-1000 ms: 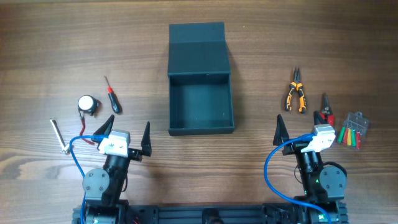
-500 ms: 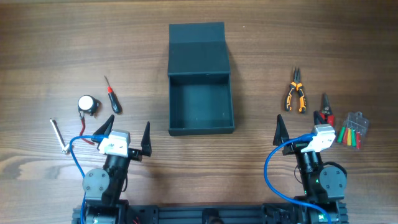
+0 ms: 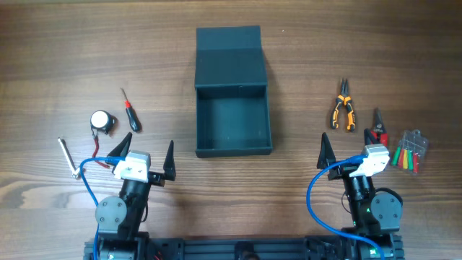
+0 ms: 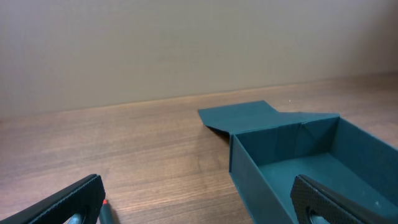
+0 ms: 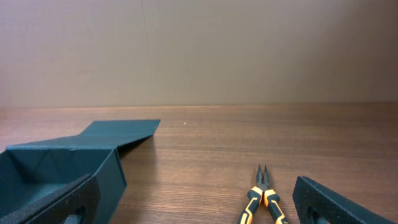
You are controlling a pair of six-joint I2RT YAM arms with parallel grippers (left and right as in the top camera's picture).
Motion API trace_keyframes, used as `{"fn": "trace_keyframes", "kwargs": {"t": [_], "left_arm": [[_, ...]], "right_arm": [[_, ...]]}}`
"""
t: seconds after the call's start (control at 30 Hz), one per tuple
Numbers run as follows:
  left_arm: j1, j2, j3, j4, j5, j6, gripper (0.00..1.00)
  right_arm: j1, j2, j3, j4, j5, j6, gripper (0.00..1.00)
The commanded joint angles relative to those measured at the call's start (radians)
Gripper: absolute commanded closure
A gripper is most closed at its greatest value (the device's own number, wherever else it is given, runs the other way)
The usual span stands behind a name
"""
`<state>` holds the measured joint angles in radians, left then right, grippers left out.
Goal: Pack container
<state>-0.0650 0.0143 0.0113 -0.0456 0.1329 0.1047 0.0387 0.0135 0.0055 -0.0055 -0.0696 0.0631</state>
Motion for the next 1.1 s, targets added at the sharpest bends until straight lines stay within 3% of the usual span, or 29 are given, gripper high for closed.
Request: {"fn": "trace_keyframes", "kwargs": {"t": [0.0, 0.1, 0.2, 0.3, 0.4, 0.57, 0.83, 0.97, 1.07], "left_arm": [[0.006, -0.007, -0.006, 0.013, 0.005, 0.023, 0.00], [0.005, -0.007, -0.006, 0.013, 0.016, 0.001, 0.00], [0.006, -0.007, -0.005, 0.027, 0.012, -0.187, 0.00], [0.006, -0.002, 0.022, 0.027, 0.013, -0.323, 0.00], [0.006, 0.022, 0.076, -0.004, 0.012, -0.322, 0.00], [0.006, 0.116, 0.179, -0.133, 0.012, -0.322, 0.00], [0.005, 0.283, 0.266, -0.137, 0.084, -0.322, 0.00], [0.005, 0.291, 0.266, -0.146, 0.100, -0.323, 0.00], [0.005, 0.291, 0.267, -0.146, 0.103, -0.323, 0.00]], "right_arm": [[0.004, -0.011, 0.000, 0.012, 0.017, 0.027, 0.00], [0.004, -0.011, 0.000, 0.048, 0.018, 0.139, 0.00], [0.001, -0.010, 0.026, 0.079, 0.017, 0.344, 0.00], [0.001, 0.040, 0.134, 0.053, 0.018, 0.286, 0.00], [-0.009, 0.161, 0.306, -0.008, 0.027, 0.172, 0.00], [-0.029, 0.469, 0.715, -0.307, 0.024, 0.078, 0.00], [-0.079, 1.140, 1.599, -1.099, 0.019, 0.018, 0.00], [-0.102, 1.376, 1.875, -1.387, -0.018, 0.011, 0.00], [-0.102, 1.472, 1.953, -1.454, 0.004, -0.018, 0.00]]}}
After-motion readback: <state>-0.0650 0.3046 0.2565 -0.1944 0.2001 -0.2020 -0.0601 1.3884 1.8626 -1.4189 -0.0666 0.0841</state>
